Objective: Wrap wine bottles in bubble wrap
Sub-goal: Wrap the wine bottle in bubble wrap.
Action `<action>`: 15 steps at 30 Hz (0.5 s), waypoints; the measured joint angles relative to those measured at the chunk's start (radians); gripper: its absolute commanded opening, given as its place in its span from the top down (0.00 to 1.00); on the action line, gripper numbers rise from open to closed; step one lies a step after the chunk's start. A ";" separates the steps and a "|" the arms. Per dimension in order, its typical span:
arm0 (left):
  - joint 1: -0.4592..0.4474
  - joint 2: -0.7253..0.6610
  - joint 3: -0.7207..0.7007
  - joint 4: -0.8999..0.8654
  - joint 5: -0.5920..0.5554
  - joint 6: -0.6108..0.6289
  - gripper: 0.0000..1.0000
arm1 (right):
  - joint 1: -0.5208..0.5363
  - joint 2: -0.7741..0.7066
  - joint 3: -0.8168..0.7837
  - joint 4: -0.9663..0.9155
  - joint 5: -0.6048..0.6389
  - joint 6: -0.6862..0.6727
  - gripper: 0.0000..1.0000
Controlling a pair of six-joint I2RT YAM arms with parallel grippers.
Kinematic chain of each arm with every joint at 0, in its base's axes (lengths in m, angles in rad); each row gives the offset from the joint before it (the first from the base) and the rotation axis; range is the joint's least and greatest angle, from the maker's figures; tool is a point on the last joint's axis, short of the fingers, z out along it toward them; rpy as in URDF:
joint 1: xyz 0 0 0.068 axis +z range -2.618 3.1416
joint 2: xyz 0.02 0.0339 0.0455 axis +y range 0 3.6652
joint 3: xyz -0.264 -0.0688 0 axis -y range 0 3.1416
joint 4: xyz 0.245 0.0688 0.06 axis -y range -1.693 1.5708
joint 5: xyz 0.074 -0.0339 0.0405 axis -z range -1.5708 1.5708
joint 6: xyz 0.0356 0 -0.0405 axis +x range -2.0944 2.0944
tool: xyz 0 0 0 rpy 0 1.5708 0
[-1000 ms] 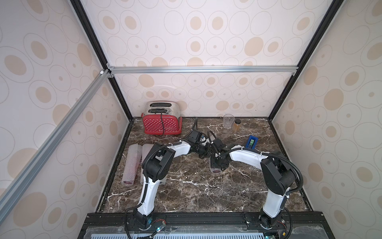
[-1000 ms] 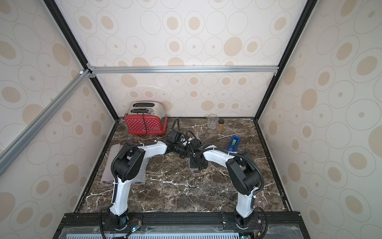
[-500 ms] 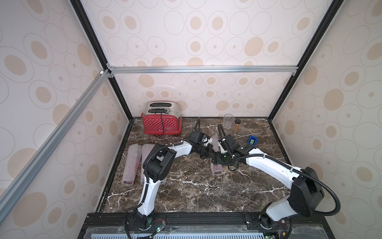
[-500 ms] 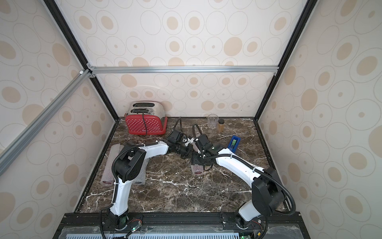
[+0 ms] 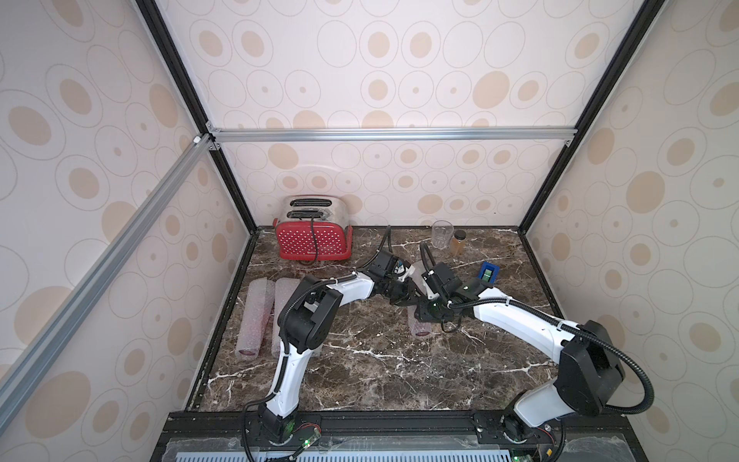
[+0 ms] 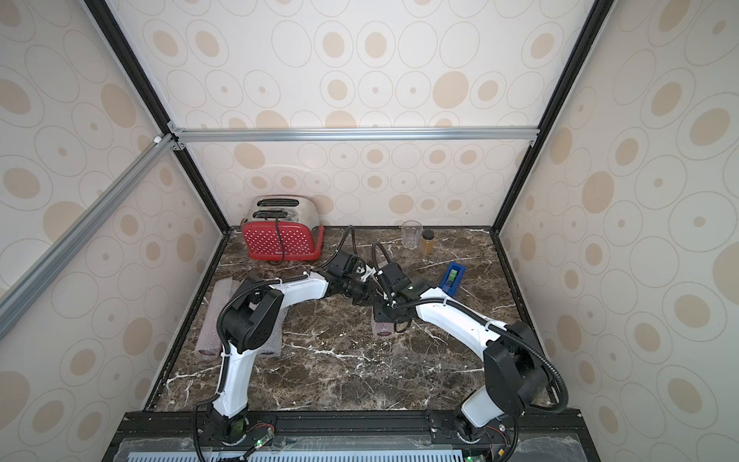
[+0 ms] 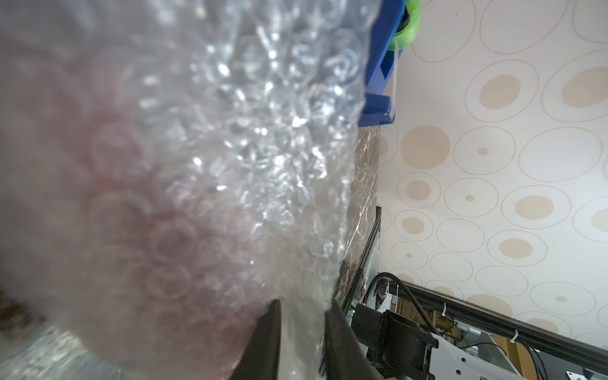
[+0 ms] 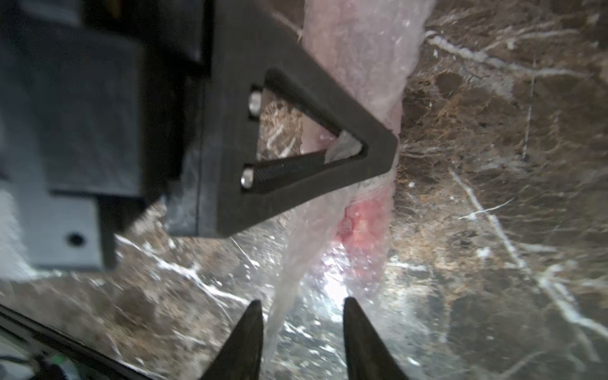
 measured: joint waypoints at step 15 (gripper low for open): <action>-0.006 0.000 0.010 0.009 -0.007 0.016 0.59 | -0.132 -0.026 -0.143 0.018 -0.053 -0.004 0.93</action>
